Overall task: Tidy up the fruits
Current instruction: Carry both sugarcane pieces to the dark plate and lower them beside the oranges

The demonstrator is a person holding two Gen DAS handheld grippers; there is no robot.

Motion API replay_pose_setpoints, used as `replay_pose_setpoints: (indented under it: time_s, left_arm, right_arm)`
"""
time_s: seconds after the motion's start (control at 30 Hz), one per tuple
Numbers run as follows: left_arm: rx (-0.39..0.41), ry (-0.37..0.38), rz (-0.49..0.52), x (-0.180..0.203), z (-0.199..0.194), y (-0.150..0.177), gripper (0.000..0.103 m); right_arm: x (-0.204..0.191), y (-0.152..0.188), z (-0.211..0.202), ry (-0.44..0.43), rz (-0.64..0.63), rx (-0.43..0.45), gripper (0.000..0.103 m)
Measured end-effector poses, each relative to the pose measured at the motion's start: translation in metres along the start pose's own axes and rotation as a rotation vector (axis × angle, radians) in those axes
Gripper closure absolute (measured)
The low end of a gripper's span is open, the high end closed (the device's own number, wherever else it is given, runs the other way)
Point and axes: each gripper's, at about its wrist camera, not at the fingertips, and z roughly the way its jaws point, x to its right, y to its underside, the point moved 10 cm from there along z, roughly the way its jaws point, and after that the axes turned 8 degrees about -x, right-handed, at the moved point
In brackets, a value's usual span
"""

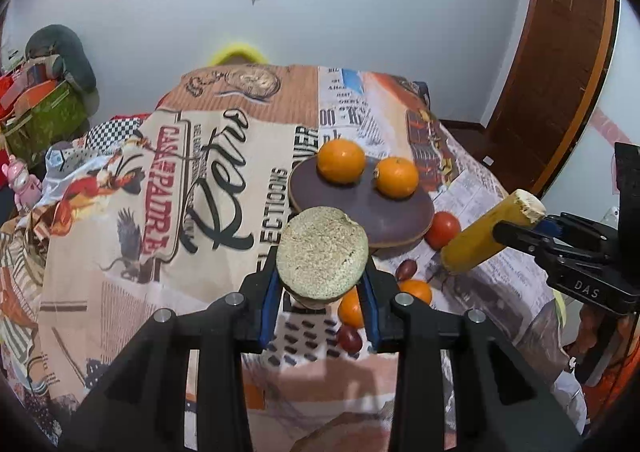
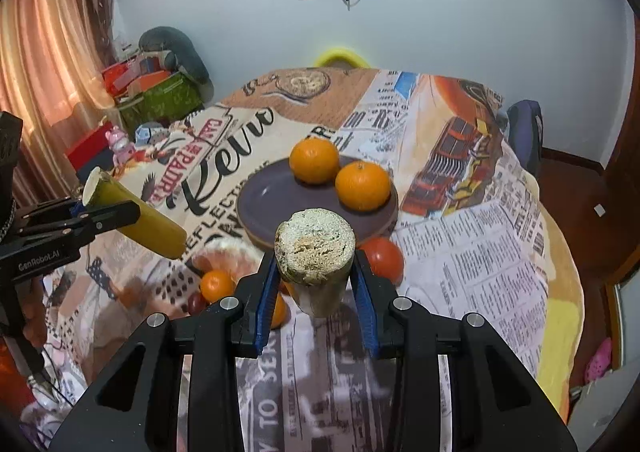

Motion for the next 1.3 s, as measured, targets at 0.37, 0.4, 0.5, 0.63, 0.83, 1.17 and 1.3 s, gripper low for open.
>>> replay_pose_setpoints:
  time_s: [0.37,0.4,0.5,0.63,0.83,1.17,1.3]
  left_arm:
    - [0.011,0.026,0.021,0.01,0.01,-0.024,0.068]
    - [0.01,0.027,0.023,0.01,0.013,-0.027,0.068]
    - [0.009,0.032,0.023,0.011,0.021,-0.034,0.068]
    - [0.005,0.038,0.021,0.012,0.032,-0.042,0.068]
    - [-0.012,0.041,0.027,0.012,0.052,-0.051,0.068]
    - [-0.028,0.042,0.042,0.012,0.082,-0.068,0.068]
    - [-0.034,0.048,0.029,0.009,0.091,-0.075,0.068]
  right_arm:
    - [-0.003,-0.024,0.008,-0.003,-0.015,0.02,0.07]
    - [-0.003,-0.025,0.011,-0.004,-0.017,0.018,0.07]
    - [-0.004,-0.029,0.019,-0.008,-0.025,0.008,0.07]
    - [-0.006,-0.035,0.033,-0.017,-0.037,-0.011,0.07]
    - [-0.009,-0.047,0.05,-0.031,-0.059,-0.017,0.07]
    - [-0.006,-0.058,0.073,-0.063,-0.045,-0.031,0.07]
    - [-0.003,-0.06,0.081,-0.061,-0.039,-0.037,0.07]
